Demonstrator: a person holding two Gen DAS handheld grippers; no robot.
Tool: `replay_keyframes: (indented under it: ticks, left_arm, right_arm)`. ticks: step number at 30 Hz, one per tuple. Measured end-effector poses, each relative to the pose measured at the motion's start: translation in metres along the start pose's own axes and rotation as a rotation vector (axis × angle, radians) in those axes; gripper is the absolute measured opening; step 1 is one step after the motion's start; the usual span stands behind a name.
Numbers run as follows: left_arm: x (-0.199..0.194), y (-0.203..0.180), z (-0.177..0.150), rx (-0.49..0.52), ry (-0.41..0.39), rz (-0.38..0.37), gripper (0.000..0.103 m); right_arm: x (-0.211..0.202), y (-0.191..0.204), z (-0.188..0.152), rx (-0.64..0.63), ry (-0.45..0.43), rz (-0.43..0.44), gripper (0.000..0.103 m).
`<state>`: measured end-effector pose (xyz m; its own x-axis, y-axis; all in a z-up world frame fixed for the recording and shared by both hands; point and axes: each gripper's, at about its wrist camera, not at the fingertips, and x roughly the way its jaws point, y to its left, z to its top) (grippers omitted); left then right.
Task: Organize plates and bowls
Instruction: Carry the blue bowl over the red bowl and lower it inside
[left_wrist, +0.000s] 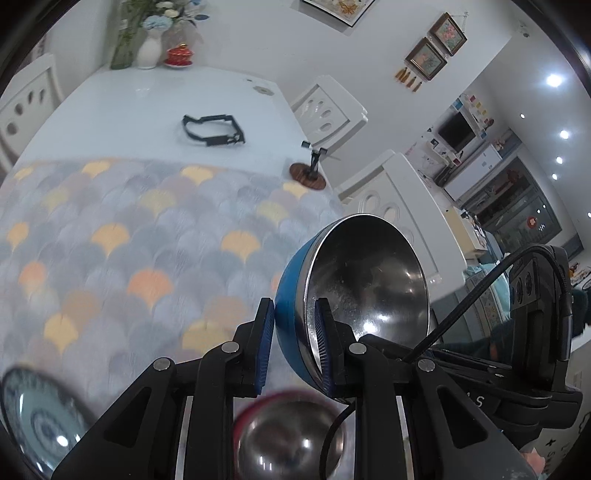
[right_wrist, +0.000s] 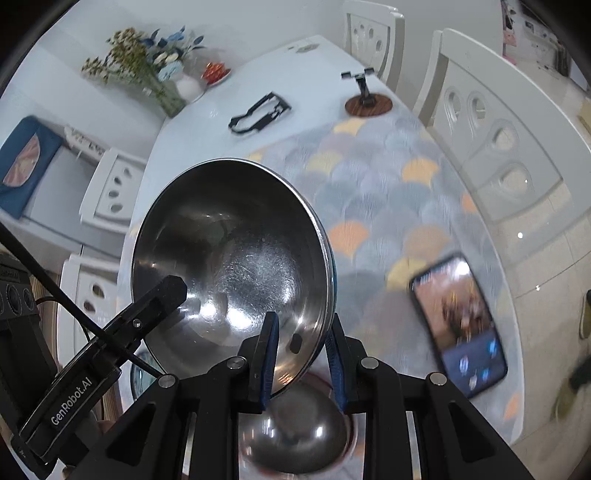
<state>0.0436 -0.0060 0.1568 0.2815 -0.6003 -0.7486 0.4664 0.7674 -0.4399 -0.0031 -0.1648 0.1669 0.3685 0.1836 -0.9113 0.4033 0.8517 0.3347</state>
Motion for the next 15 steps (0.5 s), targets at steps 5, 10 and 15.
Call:
replay_keyframes:
  ticks: [5,10,15]
  left_arm:
    - [-0.020,0.003,-0.038,-0.023,-0.001,0.014,0.019]
    - [-0.035,0.008,-0.068,-0.042,0.005,0.022,0.019]
    - [-0.040,0.013,-0.090,-0.060,0.021,0.021,0.019]
  right_arm:
    - [-0.008,0.006,-0.041,-0.012,0.023,0.007,0.025]
    - [-0.011,0.009,-0.072,-0.012,0.047,0.008,0.025]
    - [-0.012,0.009,-0.091,-0.005,0.067,-0.003,0.025]
